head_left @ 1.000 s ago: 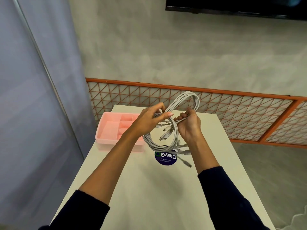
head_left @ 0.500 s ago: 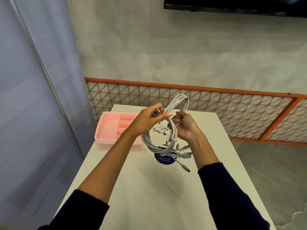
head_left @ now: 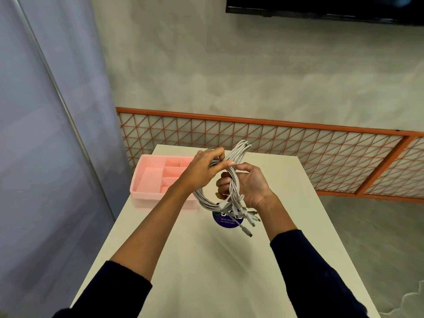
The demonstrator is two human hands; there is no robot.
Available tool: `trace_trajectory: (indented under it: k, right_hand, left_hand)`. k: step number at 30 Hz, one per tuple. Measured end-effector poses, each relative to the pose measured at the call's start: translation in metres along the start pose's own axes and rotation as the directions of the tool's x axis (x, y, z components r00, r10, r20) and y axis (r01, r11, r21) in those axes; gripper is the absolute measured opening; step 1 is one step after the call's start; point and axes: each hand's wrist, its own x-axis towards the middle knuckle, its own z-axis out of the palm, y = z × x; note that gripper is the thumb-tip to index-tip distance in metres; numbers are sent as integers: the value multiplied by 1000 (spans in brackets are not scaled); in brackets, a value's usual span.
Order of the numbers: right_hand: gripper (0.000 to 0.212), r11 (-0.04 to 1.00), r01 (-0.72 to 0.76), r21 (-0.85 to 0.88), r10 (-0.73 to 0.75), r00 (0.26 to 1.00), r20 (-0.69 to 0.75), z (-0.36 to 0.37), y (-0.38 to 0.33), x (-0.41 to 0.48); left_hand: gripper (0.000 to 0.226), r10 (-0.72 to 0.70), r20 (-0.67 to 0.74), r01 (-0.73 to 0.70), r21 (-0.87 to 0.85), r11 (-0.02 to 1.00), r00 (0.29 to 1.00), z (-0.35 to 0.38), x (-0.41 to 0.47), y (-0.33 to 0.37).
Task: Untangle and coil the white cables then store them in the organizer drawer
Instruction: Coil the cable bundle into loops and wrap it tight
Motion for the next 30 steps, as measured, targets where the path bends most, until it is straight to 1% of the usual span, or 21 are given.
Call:
trace_trajectory:
  k: [2,4,5,7,8,11,14,16,17,18,20,22,24,25,27,30]
  right_hand:
    - [15,998,50,-39,-47,996,77,-3,3,0]
    - [24,987,94,-132,-82,992,94,-1,5,0]
    - [29,967,108,-230,-94,993,69,1,6,0]
    - [34,872,96,-481,-128,991,-34,2,4,1]
    - [35,816,66,-574,-141,986,-87,3,3,2]
    - [31,663,-63,-746,-151,965,-215,6,3,6]
    - [20,469,-193,-862,-189,931,-312,11,7,6]
    - [20,347,-262,-900,-220,911,-350,16,8,5]
    - [20,280,-293,-914,-265,892,-366,18,8,4]
    - [19,210,-320,-924,-330,866,-375,21,9,5]
    - [20,107,-370,-923,-479,795,-374,26,11,5]
    - [41,31,-414,-910,-620,706,-343,32,16,7]
    - [52,-42,-435,-899,-698,657,-285,39,21,6]
    - [55,-66,-445,-893,-715,645,-268,43,22,5]
    - [57,-125,-475,-871,-724,644,-247,49,22,3]
    - [49,-229,-518,-824,-713,665,-220,57,22,1]
  left_hand:
    - [35,-5,-5,5,8,1000,1000,0,0,-1]
    - [34,-20,3,20,10,1000,1000,-1,2,-3]
    - [34,-32,10,32,11,999,999,0,2,-5]
    - [33,-56,22,55,25,998,998,0,4,-6]
    - [33,-66,29,65,39,997,997,0,4,-6]
    - [33,-116,41,110,124,986,992,2,3,-2]
    - [33,-136,22,124,277,953,990,2,0,1]
    - [33,-127,16,112,377,919,992,1,-1,4]
    - [34,-123,8,109,413,904,992,1,-2,4]
    - [34,-122,-6,112,445,889,993,1,-2,4]
    - [34,-133,-47,139,489,861,990,2,-2,2]
    - [34,-160,-86,181,497,849,983,1,-1,3]
    - [33,-183,-119,218,513,830,976,2,1,7]
    - [33,-202,-130,240,525,816,971,2,2,9]
    - [34,-251,-148,291,541,789,957,1,2,12]
    - [34,-292,-174,339,542,769,941,1,1,14]
